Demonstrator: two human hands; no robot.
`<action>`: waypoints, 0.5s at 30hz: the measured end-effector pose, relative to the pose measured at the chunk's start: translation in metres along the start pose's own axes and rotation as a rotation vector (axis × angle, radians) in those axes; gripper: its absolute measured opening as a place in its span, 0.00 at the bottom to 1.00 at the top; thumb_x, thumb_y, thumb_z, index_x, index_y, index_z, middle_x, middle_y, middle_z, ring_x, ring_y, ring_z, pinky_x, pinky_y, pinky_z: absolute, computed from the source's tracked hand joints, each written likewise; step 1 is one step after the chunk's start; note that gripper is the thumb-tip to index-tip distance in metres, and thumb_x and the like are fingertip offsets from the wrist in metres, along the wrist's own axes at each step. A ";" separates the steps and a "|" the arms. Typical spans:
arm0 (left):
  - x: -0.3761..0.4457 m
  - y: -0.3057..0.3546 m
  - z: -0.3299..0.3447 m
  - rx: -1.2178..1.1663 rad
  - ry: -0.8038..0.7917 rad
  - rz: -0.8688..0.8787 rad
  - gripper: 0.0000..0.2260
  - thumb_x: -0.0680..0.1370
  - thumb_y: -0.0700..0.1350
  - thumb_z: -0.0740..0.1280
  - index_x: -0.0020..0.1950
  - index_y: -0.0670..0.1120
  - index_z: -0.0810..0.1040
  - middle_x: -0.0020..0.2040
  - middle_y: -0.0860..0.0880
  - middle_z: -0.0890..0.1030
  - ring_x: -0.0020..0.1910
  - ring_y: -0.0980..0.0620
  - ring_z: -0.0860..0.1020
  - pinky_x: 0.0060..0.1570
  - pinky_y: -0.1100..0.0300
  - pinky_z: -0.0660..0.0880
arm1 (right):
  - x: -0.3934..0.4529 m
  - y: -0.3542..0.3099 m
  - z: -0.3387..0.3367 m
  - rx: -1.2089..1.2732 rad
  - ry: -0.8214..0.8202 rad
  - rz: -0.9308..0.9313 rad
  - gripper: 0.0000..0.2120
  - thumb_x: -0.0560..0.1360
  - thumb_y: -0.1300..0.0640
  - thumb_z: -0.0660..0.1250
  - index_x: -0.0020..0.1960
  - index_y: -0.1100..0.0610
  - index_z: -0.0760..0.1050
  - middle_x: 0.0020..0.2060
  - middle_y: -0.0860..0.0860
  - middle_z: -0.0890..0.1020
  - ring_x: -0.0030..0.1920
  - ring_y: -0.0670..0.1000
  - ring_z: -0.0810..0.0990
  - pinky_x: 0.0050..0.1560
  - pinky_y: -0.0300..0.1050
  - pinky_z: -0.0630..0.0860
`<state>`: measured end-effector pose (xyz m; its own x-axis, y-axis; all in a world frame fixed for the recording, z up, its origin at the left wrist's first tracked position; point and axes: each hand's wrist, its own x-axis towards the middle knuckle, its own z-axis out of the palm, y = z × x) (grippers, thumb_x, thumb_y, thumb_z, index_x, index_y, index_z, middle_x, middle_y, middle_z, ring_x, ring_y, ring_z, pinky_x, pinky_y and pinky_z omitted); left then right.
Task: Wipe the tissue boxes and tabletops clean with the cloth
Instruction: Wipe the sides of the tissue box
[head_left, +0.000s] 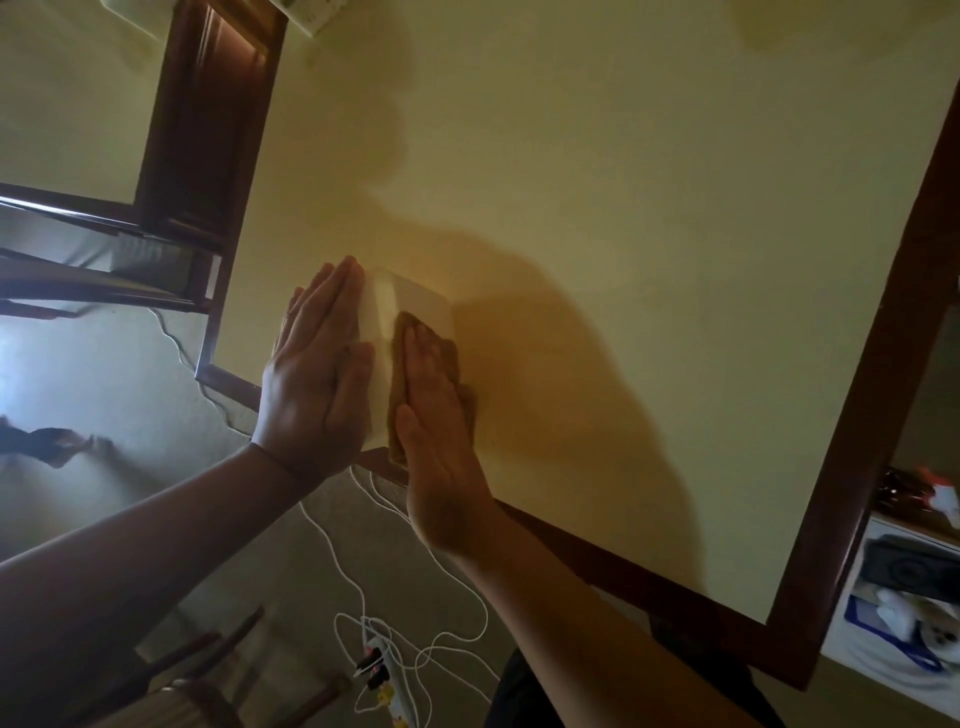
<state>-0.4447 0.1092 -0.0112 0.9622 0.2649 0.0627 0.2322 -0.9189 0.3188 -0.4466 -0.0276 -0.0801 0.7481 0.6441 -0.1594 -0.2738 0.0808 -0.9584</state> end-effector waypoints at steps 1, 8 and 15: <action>0.000 -0.001 0.000 -0.005 0.001 0.005 0.24 0.83 0.41 0.57 0.79 0.36 0.65 0.80 0.41 0.66 0.81 0.42 0.63 0.77 0.34 0.61 | 0.005 -0.003 -0.002 -0.023 -0.006 -0.010 0.28 0.87 0.55 0.47 0.86 0.54 0.48 0.86 0.45 0.49 0.84 0.42 0.43 0.84 0.59 0.45; 0.000 -0.003 0.000 -0.033 0.003 -0.013 0.24 0.84 0.43 0.58 0.79 0.36 0.66 0.79 0.40 0.67 0.81 0.42 0.63 0.77 0.34 0.60 | 0.083 0.000 -0.009 -0.140 0.024 -0.096 0.30 0.86 0.49 0.44 0.86 0.55 0.50 0.86 0.49 0.52 0.85 0.43 0.45 0.84 0.48 0.41; -0.001 -0.002 0.000 -0.034 0.001 -0.014 0.25 0.85 0.46 0.56 0.80 0.37 0.65 0.80 0.42 0.66 0.81 0.43 0.63 0.76 0.34 0.62 | 0.040 0.022 -0.011 -0.084 -0.023 0.098 0.27 0.88 0.47 0.43 0.85 0.46 0.41 0.85 0.41 0.43 0.81 0.35 0.36 0.82 0.44 0.34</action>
<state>-0.4464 0.1105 -0.0117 0.9588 0.2779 0.0591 0.2406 -0.9047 0.3516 -0.4165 -0.0083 -0.1105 0.7057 0.6634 -0.2486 -0.2926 -0.0467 -0.9551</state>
